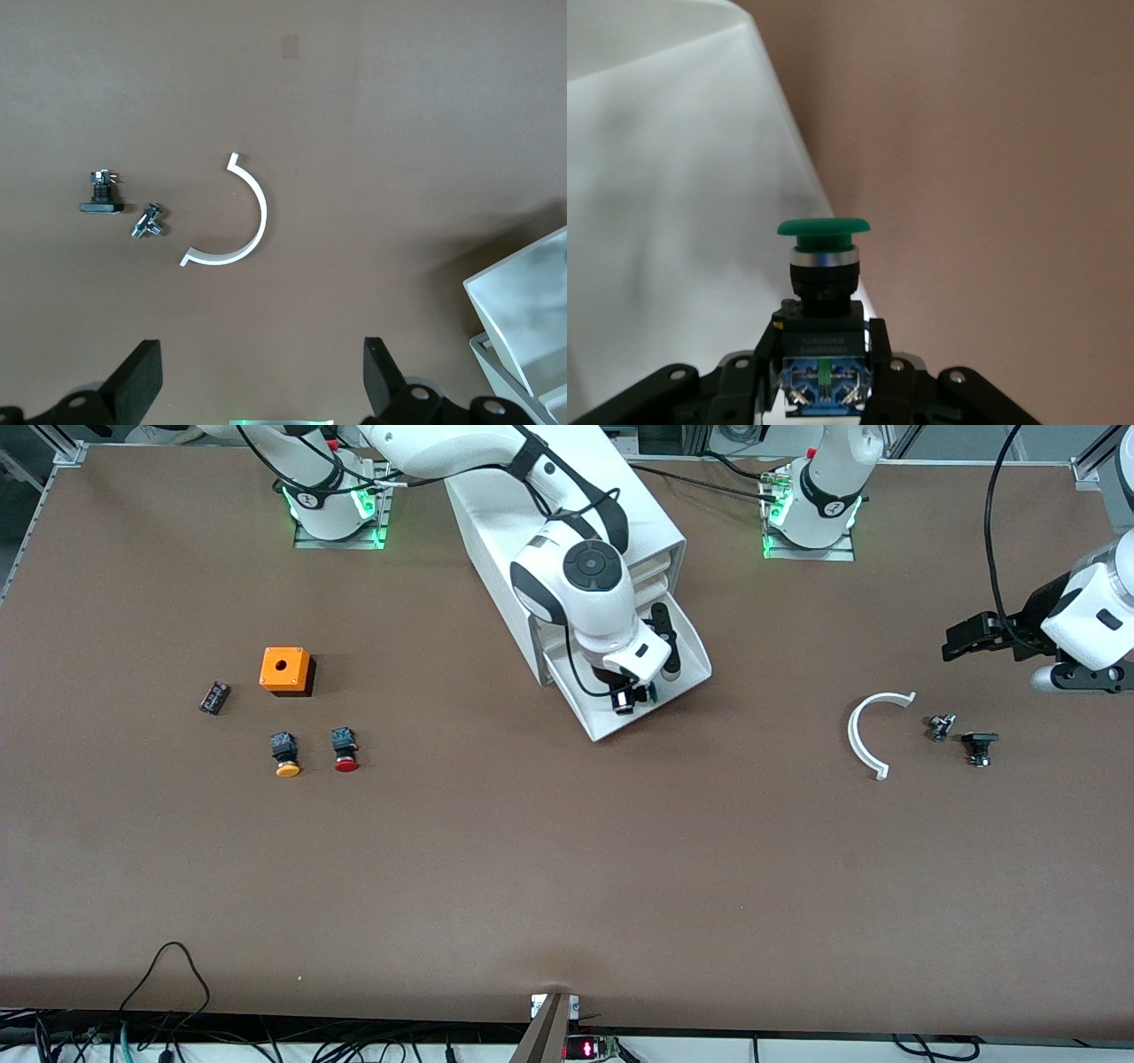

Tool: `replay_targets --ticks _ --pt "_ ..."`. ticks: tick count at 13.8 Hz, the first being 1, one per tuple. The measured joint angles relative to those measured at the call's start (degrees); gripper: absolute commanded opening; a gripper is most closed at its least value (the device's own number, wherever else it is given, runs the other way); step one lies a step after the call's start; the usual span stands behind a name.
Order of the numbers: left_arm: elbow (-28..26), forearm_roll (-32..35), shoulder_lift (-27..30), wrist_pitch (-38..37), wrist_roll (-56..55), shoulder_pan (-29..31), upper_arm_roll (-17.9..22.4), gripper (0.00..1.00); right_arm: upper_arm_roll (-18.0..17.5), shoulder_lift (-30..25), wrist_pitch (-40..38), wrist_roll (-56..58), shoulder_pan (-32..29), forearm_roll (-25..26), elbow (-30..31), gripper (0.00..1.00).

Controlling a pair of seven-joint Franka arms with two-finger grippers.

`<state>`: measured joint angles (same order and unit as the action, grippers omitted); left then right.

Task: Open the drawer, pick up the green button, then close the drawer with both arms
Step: 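Lift the green button out of the drawer with the right gripper, then place the green button by the red button while the left gripper closes the drawer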

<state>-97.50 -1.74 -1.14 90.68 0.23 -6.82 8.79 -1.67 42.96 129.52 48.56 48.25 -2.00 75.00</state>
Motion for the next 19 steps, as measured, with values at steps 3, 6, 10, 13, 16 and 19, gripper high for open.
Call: replay_targets --ticks 3,6,10,13,16,19 --pt "1.1 0.0 -1.3 0.0 0.0 0.0 -0.1 1.00 0.2 -4.5 -2.1 0.0 -5.7 -1.9 -0.2 0.37" --pt "2.1 0.0 -2.3 0.0 0.0 -0.2 -0.6 1.00 0.4 -7.8 -3.1 -0.9 -11.6 -2.4 0.3 0.37" --pt "4.5 0.0 -3.3 0.0 0.0 -0.5 -1.4 1.00 0.5 -10.4 -3.6 -11.2 -18.4 -3.5 6.6 0.37" --pt "4.8 0.0 -5.1 1.5 -0.9 -0.9 -3.5 1.00 0.6 -13.0 -3.6 -21.5 -22.1 -3.5 13.4 0.37" --pt "2.8 -0.1 -10.0 9.9 -7.7 -3.5 -6.1 1.00 0.9 -15.4 -3.7 -29.3 -24.0 -3.6 19.5 0.37" --pt "-1.5 -0.2 -15.7 20.5 -20.7 -6.1 -10.7 1.00 2.9 -16.4 -3.7 -39.8 -24.6 -3.6 25.7 0.37"
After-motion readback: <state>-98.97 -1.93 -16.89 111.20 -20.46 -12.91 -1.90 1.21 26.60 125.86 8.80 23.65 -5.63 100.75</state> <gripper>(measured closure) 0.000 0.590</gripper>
